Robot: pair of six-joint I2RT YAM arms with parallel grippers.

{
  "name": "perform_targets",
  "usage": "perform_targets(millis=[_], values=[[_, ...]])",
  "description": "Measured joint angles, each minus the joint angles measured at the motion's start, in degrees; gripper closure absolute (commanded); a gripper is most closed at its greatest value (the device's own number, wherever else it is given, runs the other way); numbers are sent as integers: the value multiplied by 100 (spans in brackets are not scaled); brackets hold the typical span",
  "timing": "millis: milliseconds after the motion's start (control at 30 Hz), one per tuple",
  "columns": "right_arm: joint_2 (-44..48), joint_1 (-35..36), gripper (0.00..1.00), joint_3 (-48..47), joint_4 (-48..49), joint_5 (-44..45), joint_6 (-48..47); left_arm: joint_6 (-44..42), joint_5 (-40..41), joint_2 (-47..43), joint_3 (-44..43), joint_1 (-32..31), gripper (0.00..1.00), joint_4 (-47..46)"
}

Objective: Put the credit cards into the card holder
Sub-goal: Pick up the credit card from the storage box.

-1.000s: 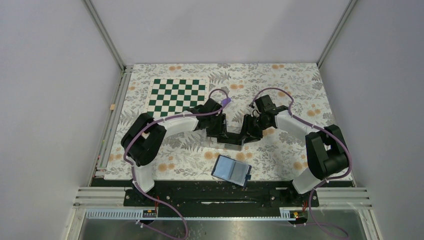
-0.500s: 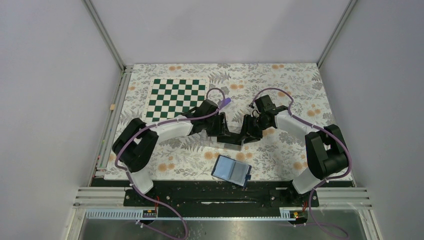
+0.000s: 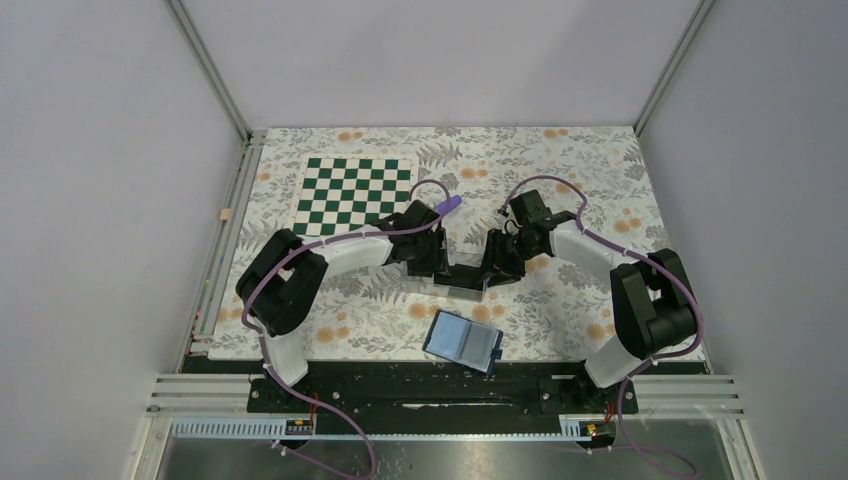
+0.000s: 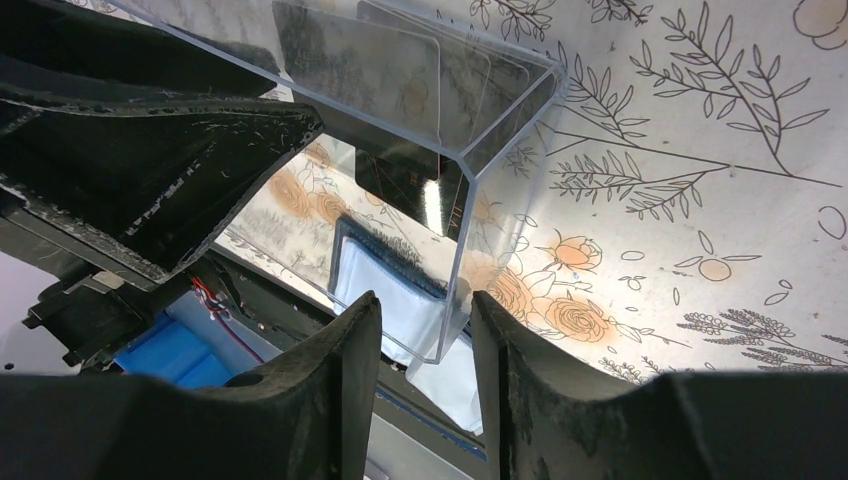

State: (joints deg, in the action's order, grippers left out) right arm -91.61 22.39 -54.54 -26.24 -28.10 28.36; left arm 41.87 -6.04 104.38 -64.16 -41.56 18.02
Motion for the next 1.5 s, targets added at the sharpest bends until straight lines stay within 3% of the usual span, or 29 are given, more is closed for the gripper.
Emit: perform_targets(millis=[567,1100,1500], values=[[0,0,55,0,-24,-2,-4,302,-979,186,328,-7,57,-1388],[0,0,55,2,-17,-9,-2,278,-710,177,162,-13,57,-852],[0,0,55,20,-28,-7,-7,361,-782,267,256,-22,68,-1362]])
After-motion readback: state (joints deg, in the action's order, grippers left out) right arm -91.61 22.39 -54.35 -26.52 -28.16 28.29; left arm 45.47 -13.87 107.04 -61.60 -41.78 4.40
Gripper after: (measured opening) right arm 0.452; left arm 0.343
